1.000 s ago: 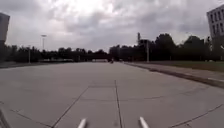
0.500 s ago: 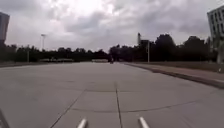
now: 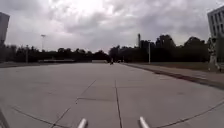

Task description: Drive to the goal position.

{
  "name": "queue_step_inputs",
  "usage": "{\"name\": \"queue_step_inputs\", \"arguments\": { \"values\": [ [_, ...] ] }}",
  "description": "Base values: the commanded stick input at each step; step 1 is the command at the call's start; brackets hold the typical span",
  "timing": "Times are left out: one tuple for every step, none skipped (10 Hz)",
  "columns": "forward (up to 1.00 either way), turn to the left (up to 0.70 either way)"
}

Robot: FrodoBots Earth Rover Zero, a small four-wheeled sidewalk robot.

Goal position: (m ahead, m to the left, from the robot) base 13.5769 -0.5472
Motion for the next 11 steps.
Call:
{"name": "queue_step_inputs", "arguments": {
  "values": [
    [0.7, 0.0],
    [0.7, 0.0],
    [0.7, 0.0],
    [0.7, 0.0],
    [0.7, 0.0],
    [0.7, 0.0],
    [0.7, 0.0],
    [0.7, 0.0],
    [0.7, 0.0],
    [0.7, 0.0],
    [0.7, 0.0]
  ]
}}
